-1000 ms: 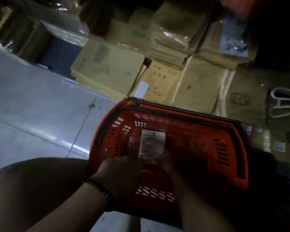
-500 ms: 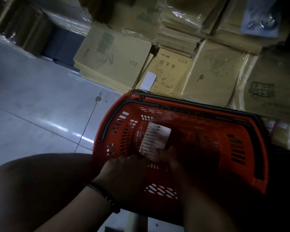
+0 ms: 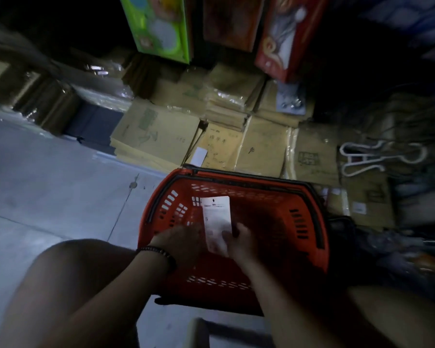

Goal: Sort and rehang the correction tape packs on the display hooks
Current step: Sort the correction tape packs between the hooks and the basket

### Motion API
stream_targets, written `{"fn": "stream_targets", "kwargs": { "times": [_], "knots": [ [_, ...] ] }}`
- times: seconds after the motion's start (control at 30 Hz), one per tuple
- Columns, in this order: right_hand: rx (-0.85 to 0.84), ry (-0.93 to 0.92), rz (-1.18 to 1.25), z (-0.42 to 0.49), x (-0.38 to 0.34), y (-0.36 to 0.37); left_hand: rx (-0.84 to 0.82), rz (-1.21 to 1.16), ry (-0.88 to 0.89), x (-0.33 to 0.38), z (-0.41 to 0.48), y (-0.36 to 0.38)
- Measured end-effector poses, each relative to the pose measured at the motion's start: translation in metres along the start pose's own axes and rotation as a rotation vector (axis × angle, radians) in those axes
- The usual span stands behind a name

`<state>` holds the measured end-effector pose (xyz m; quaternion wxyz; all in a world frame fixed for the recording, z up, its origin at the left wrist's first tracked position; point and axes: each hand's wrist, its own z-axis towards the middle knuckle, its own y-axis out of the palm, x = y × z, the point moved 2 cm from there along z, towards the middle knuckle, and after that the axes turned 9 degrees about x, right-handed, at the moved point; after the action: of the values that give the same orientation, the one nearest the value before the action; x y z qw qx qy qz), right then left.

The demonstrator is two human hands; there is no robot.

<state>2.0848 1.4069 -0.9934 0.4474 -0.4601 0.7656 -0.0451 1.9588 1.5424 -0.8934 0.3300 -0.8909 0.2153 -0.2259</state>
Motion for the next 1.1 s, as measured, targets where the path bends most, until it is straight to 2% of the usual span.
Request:
{"fn": "stream_targets", "kwargs": {
  "times": [0.1,0.2,0.3,0.4,0.5,0.57,0.77,0.9,1.1],
  "knots": [
    [0.072,-0.100,0.085,-0.035,-0.032,-0.025,0.062,-0.321,0.055,0.020,-0.031,-0.028],
    [0.040,-0.183,0.208,-0.068,-0.058,-0.044,0.108,-0.702,0.095,0.034,-0.066,-0.048],
    [0.063,-0.354,0.239,-0.106,-0.090,-0.065,0.130,-1.097,0.082,0.044,-0.101,-0.056],
    [0.088,-0.537,0.277,-0.149,-0.121,-0.085,0.207,-1.286,0.194,0.056,-0.132,-0.063],
    [0.117,-0.705,0.252,-0.190,-0.146,-0.108,0.278,-1.402,0.333,0.063,-0.155,-0.078],
    [0.156,-0.816,0.182,-0.209,-0.158,-0.127,0.279,-1.462,0.360,0.065,-0.171,-0.091],
    [0.359,-1.107,-0.171,-0.241,-0.212,-0.190,0.293,-1.558,0.468,0.082,-0.217,-0.151],
    [0.423,-1.316,-0.370,-0.255,-0.266,-0.233,0.398,-1.519,0.577,0.094,-0.245,-0.207],
    [0.535,-1.475,-0.539,-0.293,-0.362,-0.288,0.476,-1.451,0.738,0.108,-0.281,-0.298]
  ]
}}
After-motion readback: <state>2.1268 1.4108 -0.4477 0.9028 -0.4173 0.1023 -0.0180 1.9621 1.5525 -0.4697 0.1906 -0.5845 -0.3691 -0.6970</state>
